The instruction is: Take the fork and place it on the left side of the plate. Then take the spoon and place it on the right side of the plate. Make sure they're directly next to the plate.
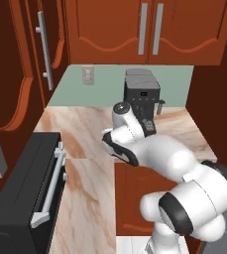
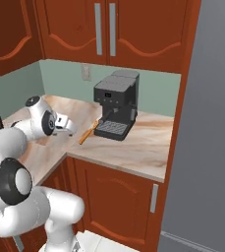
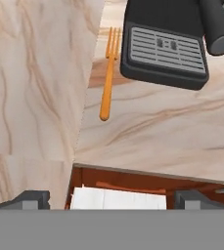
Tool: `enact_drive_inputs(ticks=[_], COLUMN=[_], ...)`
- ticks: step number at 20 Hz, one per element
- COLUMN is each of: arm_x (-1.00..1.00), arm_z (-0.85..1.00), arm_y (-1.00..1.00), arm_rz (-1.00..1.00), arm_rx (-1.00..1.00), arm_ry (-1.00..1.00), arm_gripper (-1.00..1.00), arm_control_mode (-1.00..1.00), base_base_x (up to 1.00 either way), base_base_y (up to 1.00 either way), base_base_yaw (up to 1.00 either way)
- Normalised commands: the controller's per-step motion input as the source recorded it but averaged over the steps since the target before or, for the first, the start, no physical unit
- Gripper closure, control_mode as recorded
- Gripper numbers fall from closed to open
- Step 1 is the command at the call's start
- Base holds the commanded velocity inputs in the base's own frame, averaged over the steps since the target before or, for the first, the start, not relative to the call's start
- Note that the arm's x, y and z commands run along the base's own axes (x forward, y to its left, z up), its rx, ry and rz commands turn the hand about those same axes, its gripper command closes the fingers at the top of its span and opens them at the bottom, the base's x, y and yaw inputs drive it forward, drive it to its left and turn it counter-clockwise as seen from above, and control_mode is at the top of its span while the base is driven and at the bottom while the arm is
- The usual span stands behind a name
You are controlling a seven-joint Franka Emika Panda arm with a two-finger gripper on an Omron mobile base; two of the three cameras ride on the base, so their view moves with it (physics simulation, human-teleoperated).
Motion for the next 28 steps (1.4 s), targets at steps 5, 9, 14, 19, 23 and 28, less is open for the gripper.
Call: enact_drive_inputs(ticks=[5, 9, 14, 19, 23, 28], arm_x=[0.55, 0.5, 0.46, 0.42, 0.35, 0.25], arm_z=[-0.32, -0.33, -0.28, -0.21, -0.22, -0.21], arm_y=[0.0, 0.0, -0.02, -0.06, -0.03, -0.03], arm_rz=[0.0, 0.0, 0.0, 0.0, 0.0, 0.0], arm_rx=[0.0, 0.0, 0.01, 0.03, 0.03, 0.02], arm_ry=[0.0, 0.0, 0.01, 0.01, 0.01, 0.01], arm_gripper=[-1.0, -1.0, -1.0, -1.0, -1.0, -1.0], arm_control_mode=[-1.0, -1.0, -1.0, -1.0, -1.0, -1.0], base_base_x=[0.0, 0.0, 0.0, 0.0, 0.0, 0.0], base_base_y=[0.0, 0.0, 0.0, 0.0, 0.0, 0.0], base_base_yaw=[0.0, 0.0, 0.0, 0.0, 0.0, 0.0])
